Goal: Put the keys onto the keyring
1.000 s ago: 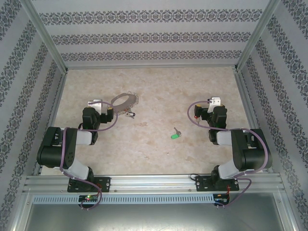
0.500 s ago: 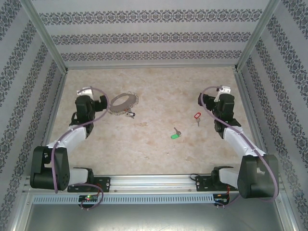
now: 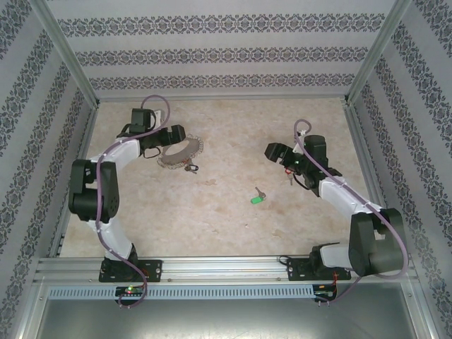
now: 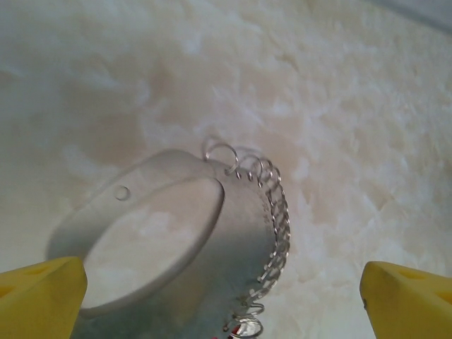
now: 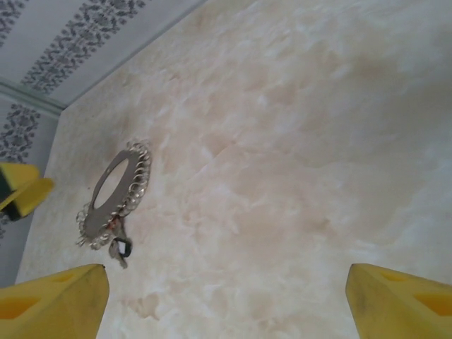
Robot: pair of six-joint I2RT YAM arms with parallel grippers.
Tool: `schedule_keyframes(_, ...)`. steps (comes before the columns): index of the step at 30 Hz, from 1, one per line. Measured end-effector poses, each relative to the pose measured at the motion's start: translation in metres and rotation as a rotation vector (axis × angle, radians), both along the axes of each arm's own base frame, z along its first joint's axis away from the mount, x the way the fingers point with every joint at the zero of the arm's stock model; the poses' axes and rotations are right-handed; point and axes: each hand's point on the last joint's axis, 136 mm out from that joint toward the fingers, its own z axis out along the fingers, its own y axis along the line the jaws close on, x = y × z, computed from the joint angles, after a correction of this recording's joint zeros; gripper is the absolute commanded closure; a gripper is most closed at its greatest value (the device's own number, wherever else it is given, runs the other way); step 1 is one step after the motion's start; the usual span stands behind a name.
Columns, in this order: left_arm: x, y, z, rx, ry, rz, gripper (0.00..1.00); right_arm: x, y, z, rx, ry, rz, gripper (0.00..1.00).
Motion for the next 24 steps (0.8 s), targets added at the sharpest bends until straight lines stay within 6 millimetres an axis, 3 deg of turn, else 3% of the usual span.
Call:
schedule_keyframes(5,-0.001,-0.016,-0.022,-0.044,0.11,-0.054,0.0,0.0,0.022,0.005,0.011,0.0,0.048,0.15)
schedule_keyframes(14,-0.005,-0.04,-0.062,-0.088,0.25,-0.124,0.0,-0.009,0.046,-0.006,0.015,0.04,0.099,0.16)
schedule_keyframes(24,-0.014,-0.047,-0.064,-0.092,0.268,-0.149,0.02,-0.023,0.075,-0.015,0.011,0.071,0.168,0.16)
